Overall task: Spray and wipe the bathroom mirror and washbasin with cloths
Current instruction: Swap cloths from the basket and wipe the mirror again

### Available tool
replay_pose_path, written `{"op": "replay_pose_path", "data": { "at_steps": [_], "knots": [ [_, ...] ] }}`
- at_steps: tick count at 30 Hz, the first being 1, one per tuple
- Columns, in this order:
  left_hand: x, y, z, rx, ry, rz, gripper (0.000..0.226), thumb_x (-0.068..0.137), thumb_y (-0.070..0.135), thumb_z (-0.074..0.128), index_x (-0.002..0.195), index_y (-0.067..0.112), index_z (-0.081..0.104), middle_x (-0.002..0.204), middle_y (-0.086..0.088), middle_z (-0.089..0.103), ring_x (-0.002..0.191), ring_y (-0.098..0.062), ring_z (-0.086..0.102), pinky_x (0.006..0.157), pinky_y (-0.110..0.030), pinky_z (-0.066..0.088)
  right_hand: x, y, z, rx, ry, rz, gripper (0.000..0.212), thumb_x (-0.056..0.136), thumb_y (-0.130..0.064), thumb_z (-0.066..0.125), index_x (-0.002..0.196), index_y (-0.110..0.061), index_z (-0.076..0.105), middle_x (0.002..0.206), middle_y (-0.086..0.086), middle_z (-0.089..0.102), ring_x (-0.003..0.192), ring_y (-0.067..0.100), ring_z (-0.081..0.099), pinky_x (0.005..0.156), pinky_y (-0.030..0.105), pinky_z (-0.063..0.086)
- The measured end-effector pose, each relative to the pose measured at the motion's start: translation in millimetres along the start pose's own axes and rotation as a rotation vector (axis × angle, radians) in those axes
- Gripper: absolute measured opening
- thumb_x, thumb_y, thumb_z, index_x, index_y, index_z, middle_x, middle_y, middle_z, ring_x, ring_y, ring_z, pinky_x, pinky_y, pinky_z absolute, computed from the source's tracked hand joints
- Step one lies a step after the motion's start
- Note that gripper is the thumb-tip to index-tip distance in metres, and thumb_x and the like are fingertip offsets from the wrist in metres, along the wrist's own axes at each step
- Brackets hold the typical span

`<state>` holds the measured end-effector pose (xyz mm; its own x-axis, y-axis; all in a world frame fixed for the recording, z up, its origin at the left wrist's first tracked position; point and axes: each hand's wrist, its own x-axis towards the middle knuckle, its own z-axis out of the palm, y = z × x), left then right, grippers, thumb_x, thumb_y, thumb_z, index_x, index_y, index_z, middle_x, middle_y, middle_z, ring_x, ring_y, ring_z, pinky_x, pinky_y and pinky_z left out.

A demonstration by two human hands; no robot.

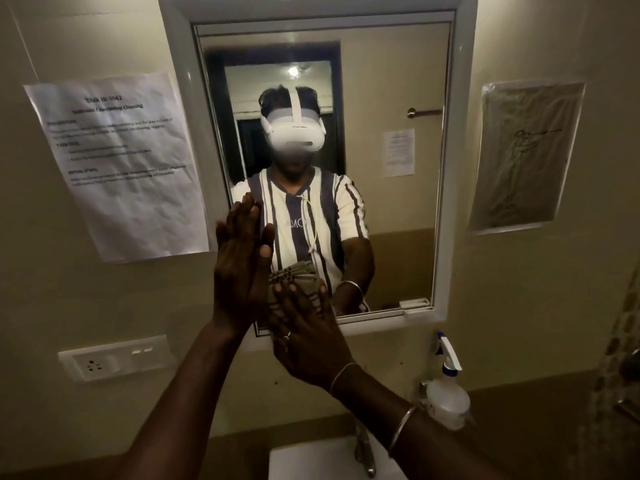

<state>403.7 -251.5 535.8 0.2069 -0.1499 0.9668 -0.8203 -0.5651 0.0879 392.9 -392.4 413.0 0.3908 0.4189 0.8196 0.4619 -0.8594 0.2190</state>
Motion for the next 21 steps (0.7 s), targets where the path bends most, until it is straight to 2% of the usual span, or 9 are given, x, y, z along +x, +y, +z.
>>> {"op": "replay_pose_path", "data": {
  "at_steps": [3, 6, 9, 11, 13, 16, 17, 19, 21],
  "knots": [
    [-3, -3, 0, 0.01, -0.008, 0.006, 0.051, 0.107, 0.013, 0.038, 0.153, -0.008, 0.035, 0.163, -0.025, 0.032, 0.154, -0.041, 0.027, 0.127, -0.06, 0.018, -1, 9, -4, -0.068, -0.039, -0.067, 0.066, 0.102, -0.037, 0.049, 0.162, -0.026, 0.025, 0.171, 0.008, 0.014, 0.159, 0.029, 0.009, 0.12, 0.07, 0.016],
    [-4, -2, 0, -0.004, -0.008, -0.001, 0.052, 0.104, 0.006, 0.042, 0.154, -0.006, 0.035, 0.164, -0.023, 0.032, 0.155, -0.041, 0.027, 0.121, -0.068, 0.023, -17, 34, -10, -0.137, -0.029, -0.075, 0.065, 0.101, -0.041, 0.049, 0.161, -0.029, 0.027, 0.171, 0.009, 0.015, 0.159, 0.03, 0.01, 0.12, 0.072, 0.011],
    [-5, -2, 1, -0.015, -0.003, -0.005, 0.053, 0.102, 0.003, 0.045, 0.153, -0.007, 0.036, 0.164, -0.024, 0.032, 0.154, -0.042, 0.026, 0.12, -0.07, 0.024, -45, 63, -15, -0.151, 0.053, 0.112, 0.068, 0.098, -0.041, 0.055, 0.16, -0.028, 0.03, 0.169, 0.014, 0.018, 0.157, 0.037, 0.014, 0.115, 0.077, 0.015],
    [-6, -3, 3, -0.019, 0.007, 0.001, 0.053, 0.102, 0.004, 0.046, 0.153, -0.007, 0.036, 0.163, -0.024, 0.033, 0.154, -0.044, 0.027, 0.119, -0.07, 0.024, -59, 77, -20, -0.145, 0.099, 0.277, 0.08, 0.097, -0.041, 0.057, 0.164, -0.025, 0.015, 0.169, 0.018, 0.013, 0.155, 0.043, 0.016, 0.115, 0.076, 0.018],
    [-8, -4, 4, -0.024, 0.014, 0.002, 0.054, 0.102, 0.004, 0.046, 0.153, -0.007, 0.035, 0.164, -0.024, 0.032, 0.154, -0.044, 0.026, 0.119, -0.071, 0.024, -62, 78, -24, -0.122, 0.122, 0.428, 0.083, 0.1, -0.043, 0.052, 0.164, -0.02, 0.006, 0.168, 0.025, 0.01, 0.155, 0.046, 0.012, 0.119, 0.072, 0.015],
    [-10, -3, 3, -0.049, 0.02, -0.017, 0.054, 0.101, 0.003, 0.046, 0.153, -0.006, 0.034, 0.164, -0.024, 0.032, 0.154, -0.043, 0.026, 0.119, -0.071, 0.025, -54, 63, -21, -0.071, 0.124, 0.579, 0.072, 0.104, -0.047, 0.04, 0.162, -0.012, 0.017, 0.167, 0.03, 0.008, 0.156, 0.047, 0.007, 0.121, 0.07, 0.012],
    [-10, -2, 1, -0.062, 0.02, -0.023, 0.054, 0.101, 0.002, 0.046, 0.153, -0.006, 0.035, 0.164, -0.024, 0.032, 0.154, -0.042, 0.026, 0.119, -0.071, 0.026, -51, 56, -18, -0.045, 0.126, 0.595, 0.072, 0.104, -0.046, 0.039, 0.163, -0.013, 0.014, 0.167, 0.03, 0.008, 0.155, 0.047, 0.007, 0.121, 0.07, 0.011],
    [-12, 1, -3, -0.105, 0.012, -0.034, 0.053, 0.101, 0.002, 0.045, 0.153, -0.007, 0.036, 0.163, -0.024, 0.034, 0.154, -0.041, 0.027, 0.118, -0.07, 0.027, -51, 45, -11, -0.016, 0.114, 0.502, 0.074, 0.103, -0.042, 0.042, 0.164, -0.017, 0.007, 0.167, 0.028, 0.009, 0.155, 0.047, 0.01, 0.121, 0.071, 0.013],
    [-15, 4, -7, -0.147, 0.005, -0.057, 0.05, 0.102, 0.002, 0.043, 0.151, -0.008, 0.037, 0.162, -0.024, 0.035, 0.154, -0.04, 0.029, 0.117, -0.07, 0.03, -52, 34, -3, -0.017, 0.06, 0.234, 0.07, 0.103, -0.039, 0.045, 0.164, -0.021, 0.015, 0.17, 0.019, 0.01, 0.156, 0.042, 0.014, 0.117, 0.072, 0.021]
  ]
}}
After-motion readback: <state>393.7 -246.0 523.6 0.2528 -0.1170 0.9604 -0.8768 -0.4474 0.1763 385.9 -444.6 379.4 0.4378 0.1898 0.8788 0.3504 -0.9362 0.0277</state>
